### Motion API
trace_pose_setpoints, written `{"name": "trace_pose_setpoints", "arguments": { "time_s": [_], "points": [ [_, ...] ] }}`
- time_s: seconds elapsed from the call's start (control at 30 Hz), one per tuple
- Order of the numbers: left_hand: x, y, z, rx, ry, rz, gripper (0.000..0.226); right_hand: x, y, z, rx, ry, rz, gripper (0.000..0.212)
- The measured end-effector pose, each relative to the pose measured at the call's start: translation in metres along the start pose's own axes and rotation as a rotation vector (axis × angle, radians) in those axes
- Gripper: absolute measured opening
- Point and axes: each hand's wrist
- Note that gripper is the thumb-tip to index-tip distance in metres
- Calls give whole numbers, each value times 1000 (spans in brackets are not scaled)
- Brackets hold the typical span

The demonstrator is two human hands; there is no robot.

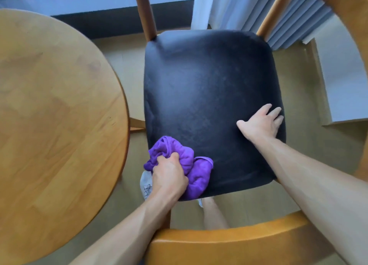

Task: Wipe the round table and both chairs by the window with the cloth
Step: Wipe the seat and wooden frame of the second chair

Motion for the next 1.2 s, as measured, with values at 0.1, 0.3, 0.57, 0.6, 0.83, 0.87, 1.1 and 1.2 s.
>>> {"name": "trace_pose_setpoints", "arguments": {
  "time_s": [0.1, 0.3, 0.57, 0.6, 0.83, 0.87, 1.1, 1.2],
  "points": [
    [-8, 2, -6, -32, -67, 41, 23, 2, -1, 1, -20, 1, -20, 108],
    [-18, 11, -28, 264, -149, 146, 21, 5, -3, 3, -72, -9, -20, 107],
    [-77, 92, -88, 1435, -124, 63, 48, 26, 31, 40, -671, 346, 24, 25],
    [-87, 107, -89, 1535, -124, 98, 51, 29, 39, 59, -822, 337, 242, 31],
    [-134, 174, -70, 1888, 15, 90, 45, 16, 72, 161, -838, 450, 745, 54],
    [-140, 178, -66, 1873, 58, -27, 41, 13, 76, 170, -721, 502, 691, 41],
    [-179, 203, -55, 1633, 176, -568, 23, 1, 80, 232, -708, 648, 288, 17],
    [-205, 235, -60, 1922, 43, -535, 42, -7, 81, 263, -1011, 578, 45, 14]
  ]
}}
Point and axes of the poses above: each hand's wrist, its own x-axis away from the middle knuckle, its own y-axis out of the back of the hand, z = x × y, and after that the axes turned 6 degrees about -z, right-handed
